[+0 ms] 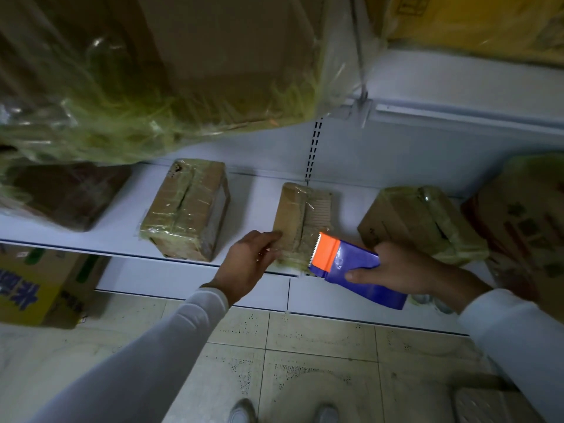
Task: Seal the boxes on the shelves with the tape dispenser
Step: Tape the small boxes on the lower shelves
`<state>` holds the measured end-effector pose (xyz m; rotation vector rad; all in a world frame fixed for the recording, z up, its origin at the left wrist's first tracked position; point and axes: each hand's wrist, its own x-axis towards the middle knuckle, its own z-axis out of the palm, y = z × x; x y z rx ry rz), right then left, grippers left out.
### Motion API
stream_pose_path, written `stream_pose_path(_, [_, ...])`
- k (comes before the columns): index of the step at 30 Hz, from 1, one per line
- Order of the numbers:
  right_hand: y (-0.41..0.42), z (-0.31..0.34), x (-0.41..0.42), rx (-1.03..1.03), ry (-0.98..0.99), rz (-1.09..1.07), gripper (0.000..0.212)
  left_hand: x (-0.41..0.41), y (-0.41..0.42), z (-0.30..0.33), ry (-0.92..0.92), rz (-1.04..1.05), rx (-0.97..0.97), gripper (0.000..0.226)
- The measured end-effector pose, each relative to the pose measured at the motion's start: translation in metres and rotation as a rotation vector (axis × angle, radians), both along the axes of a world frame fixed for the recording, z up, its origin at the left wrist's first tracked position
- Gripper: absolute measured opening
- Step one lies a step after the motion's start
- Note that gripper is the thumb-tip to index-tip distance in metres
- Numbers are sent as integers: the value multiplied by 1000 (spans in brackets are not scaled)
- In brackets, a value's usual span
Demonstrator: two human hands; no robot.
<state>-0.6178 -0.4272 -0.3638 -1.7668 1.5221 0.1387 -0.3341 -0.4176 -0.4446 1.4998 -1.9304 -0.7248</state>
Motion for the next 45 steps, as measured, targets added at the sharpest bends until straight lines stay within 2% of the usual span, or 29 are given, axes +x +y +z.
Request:
stream_pose_path(4, [0,-2,3,-12,6,9,38,4,-6,-6,-111,-43,-48,36])
stream_pose_path(9, [5,-5,5,49,-92,-13,31,4,-10,-8,-167,-75,3,38])
stream_pose_path(11, [7,-5,6,62,-102,-16,29,8,-11,-5,-313,-117,-113,50])
stream_pose_path(13, [7,-5,6,49,-100,-11,29,10,-17,1,-438,-154,-246,74])
stream_pose_path(16, [8,-7,6,27,-114,-9,29,0,-40,9,-540,-402,-222,97])
stream_pose_path(19, [10,-11,5,19,-147,-24,28,-17,-56,6,-725,-560,-156,84])
stream_pose_path(23, [17,-16,7,41,-188,-29,30,-7,-51,1,-723,-556,-185,67])
stream_pose_path(27, [28,-26,27,64,-208,21,35,24,-26,2,-736,-558,-163,68])
stream_pose_path(32, [35,-34,48,67,-226,41,32,28,-3,1,-659,-437,-125,90])
stream_pose_path(37, [35,-28,40,50,-210,7,35,23,-5,-3,-804,-446,-184,72])
stream_pose_path(42, [32,-8,18,85,-194,82,31,24,-5,-6,-840,-454,-184,67])
stream_pose_path(45, [41,-4,-8,124,-161,54,33,24,-4,-6,-832,-445,-177,68])
